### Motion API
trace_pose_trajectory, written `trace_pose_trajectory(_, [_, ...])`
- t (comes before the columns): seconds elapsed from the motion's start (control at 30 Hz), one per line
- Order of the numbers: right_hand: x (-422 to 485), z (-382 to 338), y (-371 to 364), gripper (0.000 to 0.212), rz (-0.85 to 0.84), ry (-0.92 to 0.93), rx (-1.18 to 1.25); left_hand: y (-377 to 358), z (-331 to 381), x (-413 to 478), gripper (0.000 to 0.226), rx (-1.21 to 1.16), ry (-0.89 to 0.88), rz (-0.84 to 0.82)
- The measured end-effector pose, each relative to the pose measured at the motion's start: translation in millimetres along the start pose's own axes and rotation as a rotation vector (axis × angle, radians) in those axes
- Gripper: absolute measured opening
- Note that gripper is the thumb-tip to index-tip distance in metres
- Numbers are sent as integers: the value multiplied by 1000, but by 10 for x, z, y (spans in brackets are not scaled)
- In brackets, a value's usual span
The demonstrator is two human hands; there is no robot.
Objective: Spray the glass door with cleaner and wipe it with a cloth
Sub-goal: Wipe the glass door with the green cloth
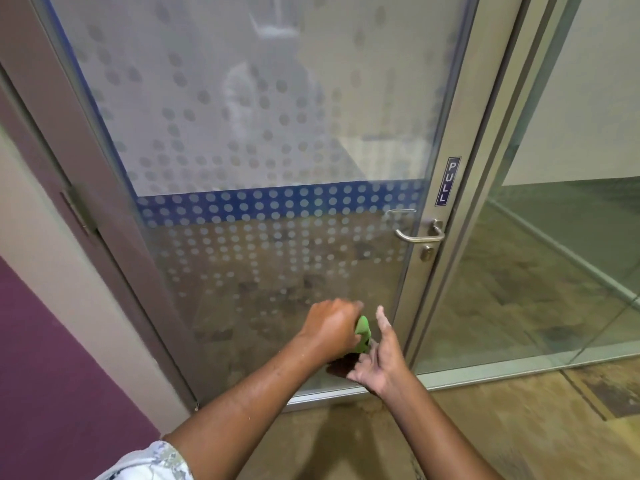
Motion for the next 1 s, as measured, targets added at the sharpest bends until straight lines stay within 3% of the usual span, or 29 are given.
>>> trace_pose_trajectory(0.13, [300,-354,31,56,97,142,144,-63,140,174,30,14,-141,23])
trace_pose_trajectory(0.27, [651,-851,123,20,258,322,84,-24,-94,354,40,0,-187,82])
trace_pose_trajectory(0.4, [717,-1566,10,76,421,620,-73,20,-688,502,59,21,-58,113])
trace_pose_trajectory(0.53, [682,-2175,-535,96,572,921,-640,59,-1465,655,68,98,106,67])
trace_pose_trajectory(0.6, [810,-2288,-954,98,536,1084,-923,74,-1791,703,69,130,142,44])
trace_pose_trajectory(0.67, [1017,-2258,-1248,98,560,1128,-1105,59,-2065,728,69,168,164,18])
trace_pose_trajectory(0.8, [1266,-2113,-1386,89,807,1116,-1168,-3,-2407,766,69,199,165,14])
trace_pose_trajectory(0.93, [1429,-1931,-1406,70,880,1261,-1239,-134,-2489,864,66,219,110,7])
trace_pose_trajectory(1.0, [1621,-1721,-1394,73,868,1248,-1372,-224,-2483,930,64,227,93,-12])
Point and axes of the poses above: each hand's wrist, its own x-axis towards the middle knuckle, its own y-axis out of the back of the hand, z = x × y, the point moved 10 cm from there along x, towards the middle knuckle, and after that the axes turned 8 degrees about -z, right-handed, at the moved point
